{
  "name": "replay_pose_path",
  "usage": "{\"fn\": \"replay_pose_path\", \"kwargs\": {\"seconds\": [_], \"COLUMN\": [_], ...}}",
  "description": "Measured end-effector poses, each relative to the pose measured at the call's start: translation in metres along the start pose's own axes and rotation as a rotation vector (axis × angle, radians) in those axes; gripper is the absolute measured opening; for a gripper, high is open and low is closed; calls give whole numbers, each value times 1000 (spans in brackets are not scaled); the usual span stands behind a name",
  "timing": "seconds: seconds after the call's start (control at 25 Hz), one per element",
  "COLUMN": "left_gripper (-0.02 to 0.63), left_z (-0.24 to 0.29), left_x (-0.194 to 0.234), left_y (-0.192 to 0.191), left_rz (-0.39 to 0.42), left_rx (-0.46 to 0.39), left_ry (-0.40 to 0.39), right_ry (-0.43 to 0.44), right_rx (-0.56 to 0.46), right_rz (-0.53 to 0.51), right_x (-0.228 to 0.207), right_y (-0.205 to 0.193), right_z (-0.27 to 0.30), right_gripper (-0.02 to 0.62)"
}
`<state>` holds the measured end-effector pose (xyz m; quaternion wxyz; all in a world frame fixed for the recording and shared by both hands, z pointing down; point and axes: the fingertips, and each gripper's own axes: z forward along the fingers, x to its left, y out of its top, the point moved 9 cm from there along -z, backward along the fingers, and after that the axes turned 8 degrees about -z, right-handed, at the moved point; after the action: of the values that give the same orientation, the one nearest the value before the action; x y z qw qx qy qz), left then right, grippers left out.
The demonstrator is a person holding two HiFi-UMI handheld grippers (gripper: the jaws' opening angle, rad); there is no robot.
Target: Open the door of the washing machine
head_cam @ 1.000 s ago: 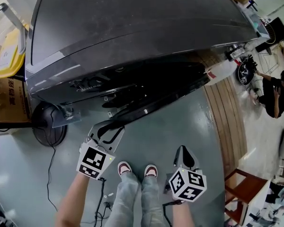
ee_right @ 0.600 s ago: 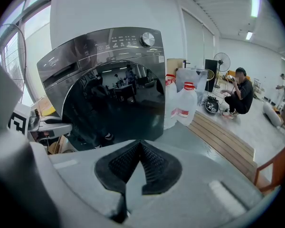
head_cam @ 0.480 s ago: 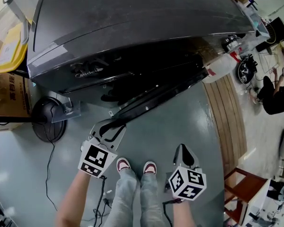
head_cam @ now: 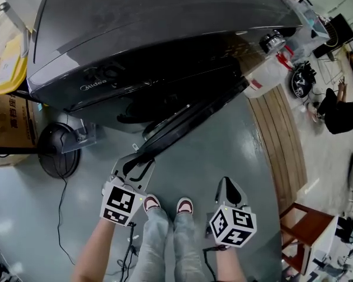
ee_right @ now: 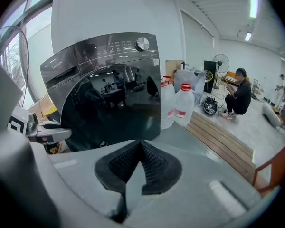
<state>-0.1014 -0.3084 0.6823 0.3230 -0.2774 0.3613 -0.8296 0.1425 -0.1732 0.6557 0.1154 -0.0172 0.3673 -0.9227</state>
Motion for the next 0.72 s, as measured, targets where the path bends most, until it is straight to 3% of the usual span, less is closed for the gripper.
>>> {"fn": "replay_pose_path", "kwargs": {"seconds": [0.72], "left_gripper": [95], "left_z": [-2], "left_x": [-26], "left_y": [-9], "left_rz": [-44], "left_rx": [-1], "left_ry": [-5], "right_ry": [-18], "right_rx": [11], "right_rz": [5], "right_x": [-16], "right_y": [-9], "right_z": [-13], "right_gripper": [5]}}
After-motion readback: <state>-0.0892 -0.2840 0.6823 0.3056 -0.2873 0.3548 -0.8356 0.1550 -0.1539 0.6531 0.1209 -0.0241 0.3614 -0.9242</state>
